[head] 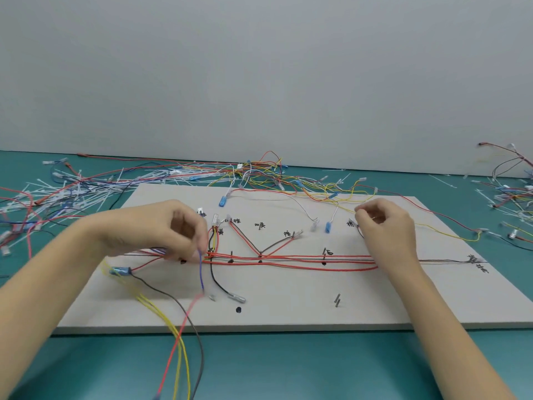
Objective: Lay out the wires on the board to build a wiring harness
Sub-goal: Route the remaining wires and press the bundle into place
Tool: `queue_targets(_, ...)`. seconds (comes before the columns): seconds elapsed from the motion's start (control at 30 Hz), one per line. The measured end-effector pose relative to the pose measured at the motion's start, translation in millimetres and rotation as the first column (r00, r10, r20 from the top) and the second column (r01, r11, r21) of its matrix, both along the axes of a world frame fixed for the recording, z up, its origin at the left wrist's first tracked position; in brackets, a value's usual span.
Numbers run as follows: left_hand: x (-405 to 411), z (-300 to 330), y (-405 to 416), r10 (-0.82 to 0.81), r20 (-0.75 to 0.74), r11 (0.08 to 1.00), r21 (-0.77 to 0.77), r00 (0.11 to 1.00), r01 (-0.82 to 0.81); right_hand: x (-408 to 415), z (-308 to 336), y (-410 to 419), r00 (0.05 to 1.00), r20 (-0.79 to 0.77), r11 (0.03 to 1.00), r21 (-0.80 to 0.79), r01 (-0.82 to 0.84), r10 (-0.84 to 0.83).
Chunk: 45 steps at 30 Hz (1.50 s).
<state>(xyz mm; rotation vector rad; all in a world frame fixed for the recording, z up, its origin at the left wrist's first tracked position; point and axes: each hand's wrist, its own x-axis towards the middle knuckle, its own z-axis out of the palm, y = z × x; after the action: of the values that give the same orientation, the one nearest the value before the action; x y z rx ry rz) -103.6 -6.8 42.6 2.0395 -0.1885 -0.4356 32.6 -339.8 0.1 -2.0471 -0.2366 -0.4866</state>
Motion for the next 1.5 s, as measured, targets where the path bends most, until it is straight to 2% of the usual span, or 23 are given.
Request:
queue_targets(0.1, 7.2, -5.1, -16.2, 0.172, 0.002, 0.966, -0.194, 0.985, -0.168, -14.6, 4.5, 20.7, 0.990, -0.024, 0.990, 0.053, -0.134, 0.136)
queue_targets(0.17, 12.1, -9.5, -28.2, 0.250, -0.009, 0.935, -0.258, 0.968, -0.244, -28.0, 9.6, 36.5, 0.954, -0.073, 0.954, 0.086, -0.286, 0.292)
queue_targets(0.23, 16.5, -16.1, -38.3, 0.328, -0.021, 0.913, -0.250, 0.944, -0.323, -43.3, 16.5, 52.1, 0.832, -0.201, 0.854, 0.187, -0.485, 0.517)
queue_targets(0.3, 20.2, -24.1, -44.0, 0.390, -0.020, 0.896, -0.223, 0.921, -0.384, -56.1, 22.2, 65.7, 0.601, -0.389, 0.715, 0.335, -0.614, 0.698)
queue_targets(0.37, 20.4, -27.5, -46.6, 0.438, -0.019, 0.873, -0.229, 0.899, -0.430, -64.1, 21.9, 75.6, 0.414, -0.512, 0.632, 0.384, -0.673, 0.753)
queue_targets(0.4, 20.3, -27.4, -46.5, 0.456, -0.024, 0.858, -0.252, 0.890, -0.447, -66.0, 19.3, 78.4, 0.382, -0.537, 0.614, 0.359, -0.703, 0.752)
queue_targets(0.5, 20.3, -25.1, -44.5, 0.491, -0.031, 0.820, -0.320, 0.871, -0.474, -67.2, 12.1, 76.2, 0.373, -0.544, 0.589, 0.299, -0.751, 0.752)
queue_targets(0.6, 20.1, -24.4, -44.5, 0.479, -0.029, 0.829, -0.313, 0.877, -0.463, -61.2, 15.3, 63.4, 0.298, -0.507, 0.549, 0.471, -0.690, 0.809)
queue_targets(0.8, 14.6, -22.7, -52.4, 0.372, 0.036, 0.904, -0.241, 0.927, -0.353, -43.1, 22.4, 42.8, 0.308, -0.481, 0.568, 0.632, -0.527, 0.821)
queue_targets(0.9, 12.4, -21.8, -55.1, 0.319, 0.100, 0.935, -0.197, 0.943, -0.295, -38.6, 24.0, 37.3, 0.334, -0.429, 0.540, 0.726, -0.427, 0.840)
queue_targets(0.97, 12.2, -21.6, -54.7, 0.331, 0.133, 0.935, -0.183, 0.934, -0.304, -36.3, 25.9, 33.7, 0.353, -0.393, 0.514, 0.768, -0.382, 0.849)
queue_targets(1.03, 12.8, -21.3, -52.8, 0.353, 0.152, 0.924, -0.209, 0.923, -0.319, -34.7, 27.8, 31.8, 0.380, -0.396, 0.527, 0.771, -0.357, 0.836)
queue_targets(1.13, 14.8, -21.4, -49.7, 0.347, 0.174, 0.931, -0.185, 0.922, -0.315, -33.4, 30.8, 33.3, 0.444, -0.454, 0.615, 0.709, -0.346, 0.773)
queue_targets(1.2, 15.4, -20.2, -45.6, 0.317, 0.172, 0.947, -0.116, 0.933, -0.300, -32.1, 34.4, 33.7, 0.494, -0.477, 0.672, 0.645, -0.364, 0.726)
queue_targets(1.3, 13.8, -14.9, -29.9, 0.243, 0.176, 0.969, 0.001, 0.954, -0.247, -30.4, 42.1, 28.7, 0.521, -0.506, 0.723, 0.540, -0.431, 0.688)
queue_targets(1.37, 10.0, -8.4, -17.3, 0.205, 0.165, 0.974, 0.061, 0.965, -0.217, -29.3, 47.9, 22.4, 0.500, -0.549, 0.741, 0.452, -0.496, 0.670)
queue_targets(1.5, 6.0, -3.6, -3.7, 0.167, 0.125, 0.980, 0.084, 0.978, -0.178, -21.0, 60.3, 5.4, 0.374, -0.630, 0.691, 0.383, -0.613, 0.680)
